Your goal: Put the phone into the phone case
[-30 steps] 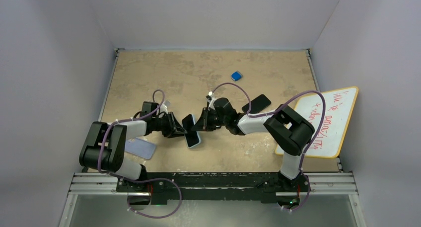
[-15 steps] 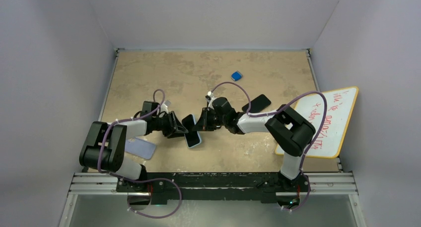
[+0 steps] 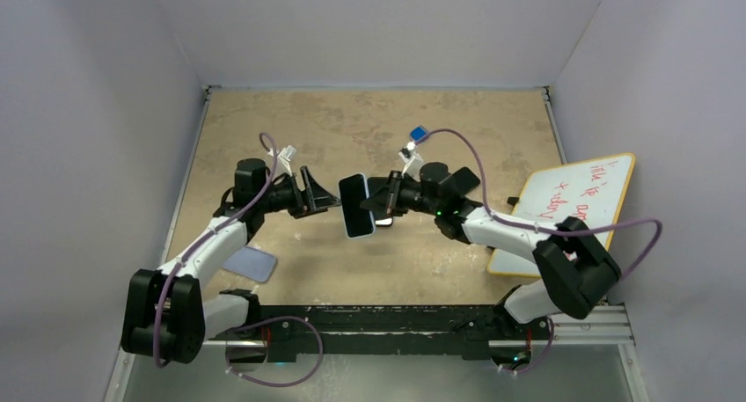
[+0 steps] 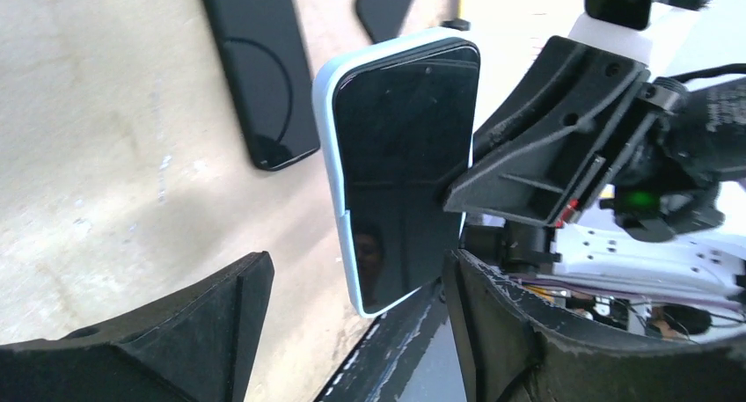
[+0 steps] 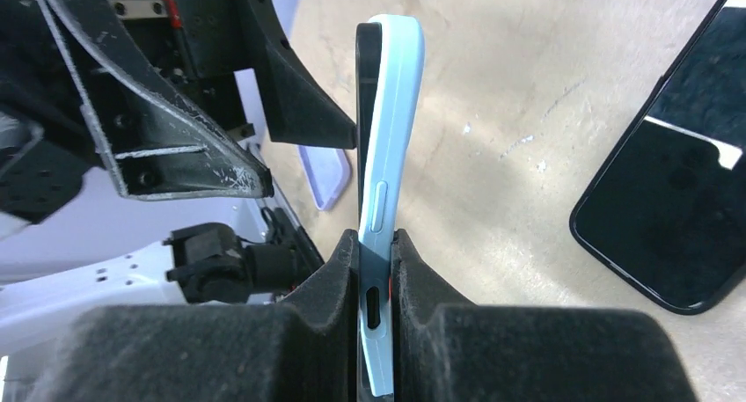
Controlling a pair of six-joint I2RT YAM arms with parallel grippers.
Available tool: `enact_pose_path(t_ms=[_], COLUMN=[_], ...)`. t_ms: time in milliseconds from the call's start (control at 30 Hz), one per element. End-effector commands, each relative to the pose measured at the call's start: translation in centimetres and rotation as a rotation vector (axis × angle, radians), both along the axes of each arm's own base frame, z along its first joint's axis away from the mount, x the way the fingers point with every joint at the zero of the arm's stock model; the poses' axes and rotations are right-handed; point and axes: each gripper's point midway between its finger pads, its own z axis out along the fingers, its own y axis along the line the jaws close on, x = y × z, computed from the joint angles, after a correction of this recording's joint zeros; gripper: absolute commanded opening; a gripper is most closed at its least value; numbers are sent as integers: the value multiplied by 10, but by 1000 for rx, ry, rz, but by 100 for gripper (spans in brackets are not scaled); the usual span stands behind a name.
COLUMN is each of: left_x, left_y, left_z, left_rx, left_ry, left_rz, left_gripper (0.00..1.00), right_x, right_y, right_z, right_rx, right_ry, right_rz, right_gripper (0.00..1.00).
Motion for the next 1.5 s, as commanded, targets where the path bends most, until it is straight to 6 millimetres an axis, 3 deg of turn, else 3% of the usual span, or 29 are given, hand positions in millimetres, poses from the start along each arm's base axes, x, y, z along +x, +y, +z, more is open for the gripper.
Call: enact_pose_path(t_ms=[0,300,633,733,1000,1100,1200,1367,1467], left_x=[-3,-23,-33,-38,-35,-36,-37,-40,-42], left_y=[-14,-24,-40,-50,-53,-53,-53,-52,-52], left_z=[50,102,113,114,121,123,125,132,136], left_rx=[-156,-371,-417,-433,-472,-482,-485,-492,-496], left_ry=[-134,-277,-299,-298,-298,-300,-318,-364,-388], left_rz=[-73,-162,-215,-246,-245,-246,-252,-268,-276], left_gripper=[74,75,67,59,23,11,1,0,0], right_x=[-10,-38,-39,-39,-42,-44,-48,-56,-63], right_y=[-6,-13,-9,-7,-7,-9,-10,-12,-12], right_z=[73,134,138,136,123,120,116,106,98], right_rx=[218,426,473,475,449,440,425,395,378], right_ry=[-156,-262,-243,-234,-203,-207,-210,-208,-202], right_rz=[44,120,148,152,164,168,188,230,270], right_gripper=[0,0,0,0,0,7,22,53,65])
